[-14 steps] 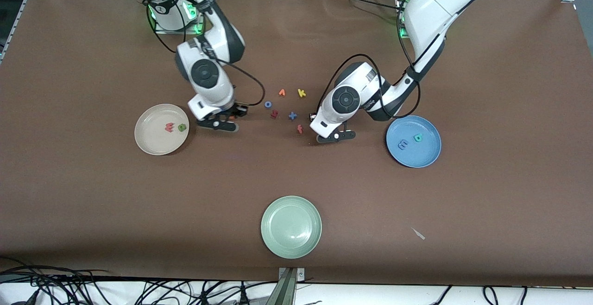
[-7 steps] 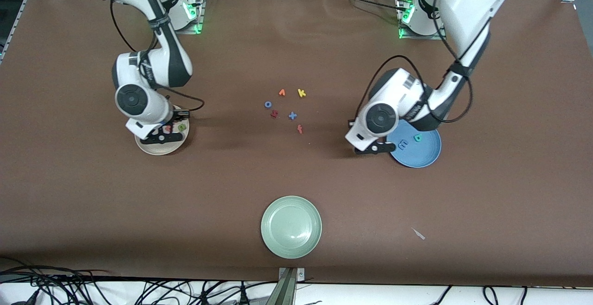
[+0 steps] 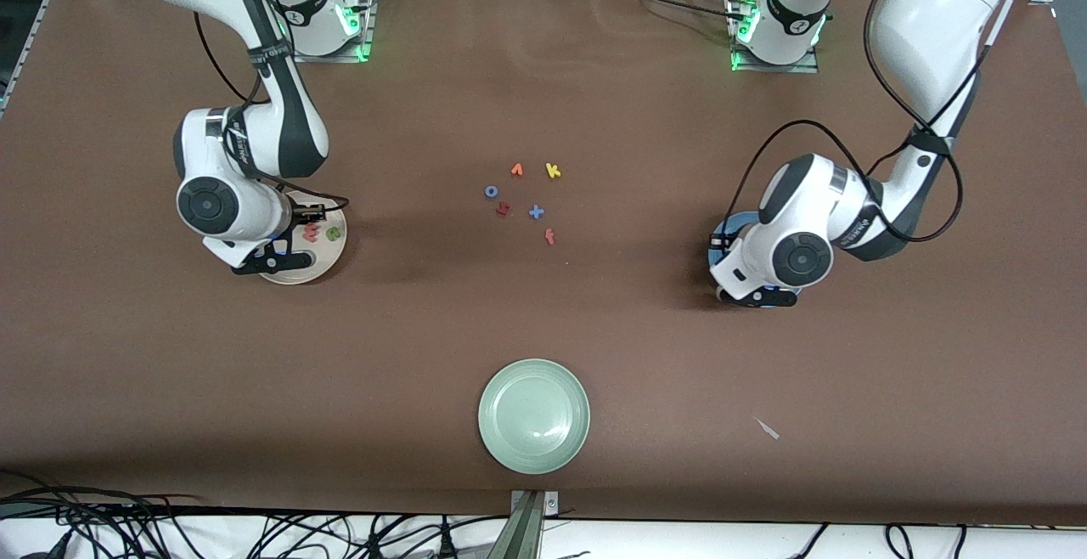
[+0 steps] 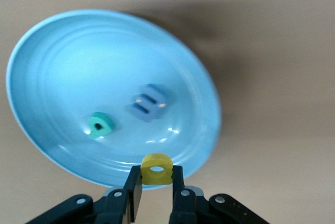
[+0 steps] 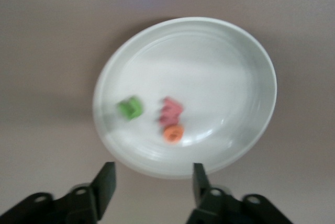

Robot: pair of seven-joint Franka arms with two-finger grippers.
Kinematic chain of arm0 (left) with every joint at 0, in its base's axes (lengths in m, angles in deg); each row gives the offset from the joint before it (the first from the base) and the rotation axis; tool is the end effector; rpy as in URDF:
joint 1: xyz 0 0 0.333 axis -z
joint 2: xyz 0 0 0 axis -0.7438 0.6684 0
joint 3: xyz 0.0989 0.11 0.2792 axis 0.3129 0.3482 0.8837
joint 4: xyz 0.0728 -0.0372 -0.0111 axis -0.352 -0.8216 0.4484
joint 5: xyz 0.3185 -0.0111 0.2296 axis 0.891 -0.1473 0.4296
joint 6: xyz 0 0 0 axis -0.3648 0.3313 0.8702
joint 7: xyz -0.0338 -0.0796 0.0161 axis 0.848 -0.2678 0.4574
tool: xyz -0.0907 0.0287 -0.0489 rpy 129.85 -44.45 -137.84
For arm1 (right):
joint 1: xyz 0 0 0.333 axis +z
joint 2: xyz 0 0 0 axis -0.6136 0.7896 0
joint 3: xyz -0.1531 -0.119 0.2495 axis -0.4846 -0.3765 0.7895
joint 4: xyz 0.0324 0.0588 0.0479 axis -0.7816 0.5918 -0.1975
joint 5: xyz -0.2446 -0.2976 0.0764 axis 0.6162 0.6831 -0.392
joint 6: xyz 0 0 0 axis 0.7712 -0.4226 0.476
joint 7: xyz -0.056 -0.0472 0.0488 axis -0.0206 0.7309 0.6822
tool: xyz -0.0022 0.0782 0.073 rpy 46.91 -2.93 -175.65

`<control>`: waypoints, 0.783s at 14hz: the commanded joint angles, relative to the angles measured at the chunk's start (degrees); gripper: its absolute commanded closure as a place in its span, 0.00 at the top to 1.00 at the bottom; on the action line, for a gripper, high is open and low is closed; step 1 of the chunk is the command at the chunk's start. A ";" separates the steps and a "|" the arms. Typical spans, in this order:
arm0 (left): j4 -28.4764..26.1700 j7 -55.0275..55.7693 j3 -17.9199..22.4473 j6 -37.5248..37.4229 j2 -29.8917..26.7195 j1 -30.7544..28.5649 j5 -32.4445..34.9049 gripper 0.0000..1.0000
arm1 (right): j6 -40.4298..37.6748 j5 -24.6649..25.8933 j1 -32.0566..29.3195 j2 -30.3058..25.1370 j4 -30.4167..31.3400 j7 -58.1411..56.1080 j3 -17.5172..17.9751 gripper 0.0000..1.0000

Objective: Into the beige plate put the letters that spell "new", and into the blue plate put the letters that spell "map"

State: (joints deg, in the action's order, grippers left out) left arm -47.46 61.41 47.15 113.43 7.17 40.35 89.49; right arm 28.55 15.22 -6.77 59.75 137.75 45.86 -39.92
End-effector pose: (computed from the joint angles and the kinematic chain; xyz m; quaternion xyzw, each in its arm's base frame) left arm 0.5898 -0.1585 0.2243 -0.9756 0.0258 0.2130 0.0475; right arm 0.5704 0.1140 0.2947 0.9784 0.0657 -0.1871 0.0583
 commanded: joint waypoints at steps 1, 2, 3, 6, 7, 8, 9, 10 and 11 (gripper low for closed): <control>-5.89 -1.74 -1.01 4.98 -1.06 -3.88 3.39 0.07 | -14.80 -3.23 0.13 2.63 -14.47 -1.19 0.23 1.00; -6.52 -1.74 -1.01 5.43 -1.15 -3.89 3.30 0.16 | -18.58 -3.66 0.04 2.46 -16.33 -0.75 0.23 1.00; -6.61 -1.74 -1.10 5.44 -1.16 -3.80 3.13 0.50 | -20.88 -4.80 -0.05 2.02 -17.48 -1.01 0.14 1.00; -5.83 -1.13 -2.06 4.39 -2.20 -3.80 2.60 1.00 | -25.81 -5.07 0.21 -0.96 -18.81 -0.04 -0.03 1.00; -4.95 -1.13 -2.85 2.82 -2.99 -3.63 2.60 1.00 | -26.61 -4.81 0.21 -1.84 -18.81 -0.05 -0.30 1.00; -3.46 -1.13 -4.33 0.54 -3.96 -3.63 2.60 1.00 | -26.01 -4.11 0.30 -2.72 -18.46 -0.22 -0.56 1.00; -0.92 -1.74 -5.22 -2.18 -5.36 -3.63 2.69 1.00 | -26.35 -3.41 0.39 -4.03 -18.46 -0.31 -0.74 1.00; 2.32 -2.70 -5.75 -5.34 -6.77 -3.63 2.78 1.00 | -26.61 -2.53 0.13 -4.74 -18.55 -0.31 -0.39 1.00; 6.27 -3.49 -6.36 -8.33 -7.74 -3.63 2.52 1.00 | -26.62 -2.00 0.39 -5.62 -18.55 -0.74 -0.48 1.00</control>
State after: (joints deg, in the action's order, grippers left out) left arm -47.22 60.40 41.99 111.79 3.53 36.95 91.34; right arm 3.29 11.84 -6.37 56.75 119.26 45.86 -40.53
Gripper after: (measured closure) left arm 0.062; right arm 0.000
